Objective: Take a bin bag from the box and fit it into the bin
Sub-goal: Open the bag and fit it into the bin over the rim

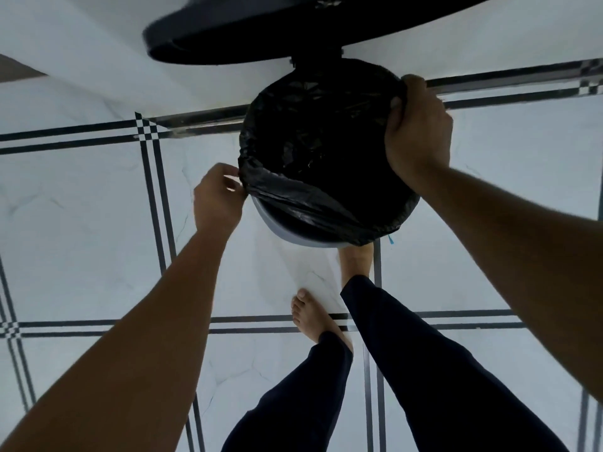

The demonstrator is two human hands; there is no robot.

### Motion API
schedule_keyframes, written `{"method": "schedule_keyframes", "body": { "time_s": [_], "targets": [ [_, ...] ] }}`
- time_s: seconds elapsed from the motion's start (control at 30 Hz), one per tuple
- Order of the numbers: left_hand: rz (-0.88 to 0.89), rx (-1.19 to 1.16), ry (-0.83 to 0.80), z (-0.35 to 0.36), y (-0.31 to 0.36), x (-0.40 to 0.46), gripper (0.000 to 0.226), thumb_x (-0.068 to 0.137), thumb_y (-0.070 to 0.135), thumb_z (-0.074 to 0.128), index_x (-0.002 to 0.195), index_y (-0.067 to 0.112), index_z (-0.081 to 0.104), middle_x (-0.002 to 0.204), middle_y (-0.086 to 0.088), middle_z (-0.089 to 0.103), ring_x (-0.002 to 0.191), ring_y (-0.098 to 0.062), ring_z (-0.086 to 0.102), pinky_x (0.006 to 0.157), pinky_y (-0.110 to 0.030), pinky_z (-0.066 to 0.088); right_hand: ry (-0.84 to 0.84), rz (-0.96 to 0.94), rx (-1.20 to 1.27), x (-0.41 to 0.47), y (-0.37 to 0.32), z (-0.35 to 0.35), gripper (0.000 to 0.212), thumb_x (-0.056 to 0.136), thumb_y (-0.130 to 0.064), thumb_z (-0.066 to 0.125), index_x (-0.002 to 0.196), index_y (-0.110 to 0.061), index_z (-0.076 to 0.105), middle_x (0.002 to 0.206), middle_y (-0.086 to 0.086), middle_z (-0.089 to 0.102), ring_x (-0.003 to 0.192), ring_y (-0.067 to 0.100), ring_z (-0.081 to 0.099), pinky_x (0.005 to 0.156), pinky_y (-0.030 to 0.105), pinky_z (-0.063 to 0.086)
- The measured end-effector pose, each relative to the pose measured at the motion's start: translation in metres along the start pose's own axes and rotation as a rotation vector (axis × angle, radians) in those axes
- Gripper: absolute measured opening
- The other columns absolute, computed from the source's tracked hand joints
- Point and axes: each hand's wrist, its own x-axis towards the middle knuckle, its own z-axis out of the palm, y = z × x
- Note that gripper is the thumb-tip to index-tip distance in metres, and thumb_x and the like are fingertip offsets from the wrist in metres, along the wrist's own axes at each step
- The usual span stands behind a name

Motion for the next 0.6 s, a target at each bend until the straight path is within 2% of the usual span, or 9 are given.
{"method": "schedule_keyframes", "body": {
  "time_s": [0.07, 0.1, 0.17, 0.2, 0.3, 0.4, 0.47, 0.53, 0.6],
  "targets": [
    [-0.121, -0.075, 0.054, 0.002, 0.004, -0.019, 0.012, 0.089, 0.013, 0.066, 0.098, 0.02, 0.065, 0.077, 0.012, 0.062, 0.065, -0.005, 0.056, 0.069, -0.023, 0.052, 0.047, 0.107, -0.02, -0.029, -0.002, -0.001, 0.051, 0.095, -0.025, 0.043, 0.145, -0.016, 0.044, 0.142, 0.009, 0.053, 0.135, 0.03, 0.045, 0.11, 0.046, 0.033],
    [-0.194, -0.158, 0.124, 0.003, 0.011, -0.025, 0.01, 0.09, 0.014, 0.064, 0.099, 0.018, 0.065, 0.076, 0.013, 0.061, 0.066, -0.003, 0.055, 0.074, -0.03, 0.054, 0.069, 0.191, -0.017, -0.04, -0.005, 0.001, 0.059, 0.094, -0.026, 0.046, 0.151, -0.019, 0.038, 0.151, 0.009, 0.045, 0.142, 0.03, 0.038, 0.114, 0.049, 0.029],
    [-0.295, -0.348, 0.237, 0.002, 0.027, -0.041, 0.009, 0.092, 0.025, 0.062, 0.096, 0.017, 0.064, 0.08, 0.012, 0.062, 0.068, -0.003, 0.056, 0.077, -0.035, 0.056, 0.05, 0.385, 0.016, -0.061, -0.011, 0.001, 0.067, 0.094, -0.027, 0.051, 0.157, -0.021, 0.028, 0.158, 0.011, 0.037, 0.146, 0.031, 0.033, 0.114, 0.053, 0.03],
    [-0.319, -0.409, 0.245, 0.003, 0.036, -0.046, 0.019, 0.092, 0.036, 0.063, 0.092, 0.017, 0.063, 0.082, 0.01, 0.064, 0.069, -0.005, 0.057, 0.073, -0.033, 0.055, 0.031, 0.474, 0.048, -0.068, -0.012, 0.002, 0.069, 0.095, -0.027, 0.054, 0.158, -0.021, 0.026, 0.157, 0.011, 0.036, 0.144, 0.033, 0.035, 0.112, 0.053, 0.033],
    [-0.385, -0.405, 0.118, 0.006, 0.054, -0.058, 0.052, 0.085, 0.063, 0.063, 0.069, 0.013, 0.062, 0.074, 0.0, 0.073, 0.069, -0.018, 0.067, 0.069, -0.033, 0.057, -0.01, 0.634, 0.216, -0.083, -0.014, 0.001, 0.065, 0.098, -0.025, 0.056, 0.155, -0.018, 0.027, 0.148, 0.012, 0.045, 0.134, 0.034, 0.047, 0.103, 0.047, 0.044],
    [-0.416, -0.317, 0.039, 0.005, 0.058, -0.062, 0.055, 0.086, 0.063, 0.064, 0.06, 0.015, 0.066, 0.061, -0.001, 0.074, 0.064, -0.022, 0.073, 0.073, -0.038, 0.062, -0.001, 0.691, 0.435, -0.083, -0.014, 0.002, 0.044, 0.099, -0.019, 0.048, 0.142, -0.013, 0.039, 0.134, 0.009, 0.057, 0.117, 0.03, 0.06, 0.084, 0.032, 0.046],
    [-0.474, -0.384, -0.072, 0.003, 0.061, -0.068, 0.054, 0.087, 0.062, 0.066, 0.075, 0.01, 0.072, 0.062, -0.005, 0.075, 0.055, -0.022, 0.073, 0.058, -0.031, 0.061, -0.008, 0.737, 0.485, -0.08, -0.014, 0.001, 0.038, 0.099, -0.018, 0.042, 0.137, -0.013, 0.041, 0.127, 0.007, 0.06, 0.11, 0.029, 0.062, 0.081, 0.032, 0.045],
    [-0.574, -0.481, -0.283, 0.003, 0.068, -0.078, 0.054, 0.09, 0.056, 0.067, 0.097, 0.003, 0.07, 0.074, -0.014, 0.078, 0.045, -0.019, 0.069, 0.038, -0.019, 0.048, -0.01, 0.786, 0.53, -0.079, -0.015, 0.0, 0.037, 0.099, -0.015, 0.037, 0.135, -0.013, 0.041, 0.116, 0.004, 0.058, 0.103, 0.028, 0.061, 0.077, 0.032, 0.045],
    [-0.635, -0.55, -0.449, 0.006, 0.077, -0.084, 0.048, 0.092, 0.052, 0.068, 0.108, 0.007, 0.065, 0.082, -0.016, 0.079, 0.045, -0.016, 0.069, 0.036, -0.016, 0.044, -0.016, 0.841, 0.556, -0.08, -0.017, 0.0, 0.041, 0.098, -0.013, 0.033, 0.138, -0.014, 0.038, 0.113, 0.003, 0.056, 0.1, 0.027, 0.059, 0.077, 0.033, 0.047]
  ]
}}
